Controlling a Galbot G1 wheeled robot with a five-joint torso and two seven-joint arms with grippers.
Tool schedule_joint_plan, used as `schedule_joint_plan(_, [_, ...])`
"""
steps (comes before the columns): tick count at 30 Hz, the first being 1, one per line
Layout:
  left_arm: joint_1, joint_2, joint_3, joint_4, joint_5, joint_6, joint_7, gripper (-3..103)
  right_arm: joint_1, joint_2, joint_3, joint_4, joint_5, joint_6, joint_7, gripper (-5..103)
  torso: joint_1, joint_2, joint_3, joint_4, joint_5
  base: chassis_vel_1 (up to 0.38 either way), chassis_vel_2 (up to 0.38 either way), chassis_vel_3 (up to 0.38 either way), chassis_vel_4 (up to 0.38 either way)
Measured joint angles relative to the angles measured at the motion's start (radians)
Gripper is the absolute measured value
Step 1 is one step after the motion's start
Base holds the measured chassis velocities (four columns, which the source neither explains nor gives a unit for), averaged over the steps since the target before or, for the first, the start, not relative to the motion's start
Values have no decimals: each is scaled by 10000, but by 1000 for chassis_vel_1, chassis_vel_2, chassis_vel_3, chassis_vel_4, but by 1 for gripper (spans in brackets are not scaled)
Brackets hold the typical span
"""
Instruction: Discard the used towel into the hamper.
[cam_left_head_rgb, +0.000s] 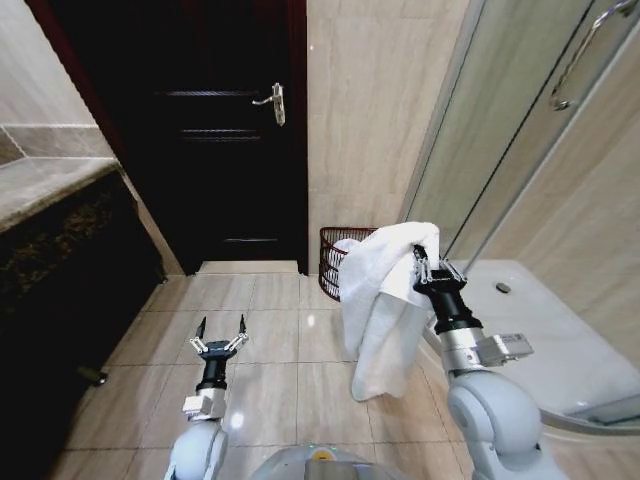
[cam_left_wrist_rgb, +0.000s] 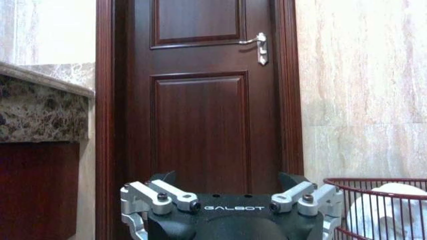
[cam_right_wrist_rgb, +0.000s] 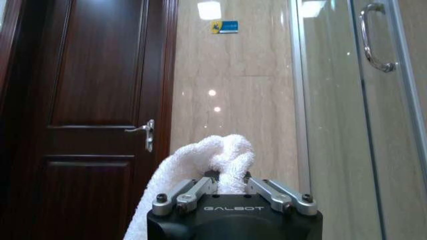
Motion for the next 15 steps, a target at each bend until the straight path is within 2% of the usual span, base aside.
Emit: schedule_joint_plan(15, [-99,-67,44,92,49,-291,-60,100,69,-19,-34,-83,-60,85,-88,13,-12,-32,-21,-1,1,22,9,-77,-73])
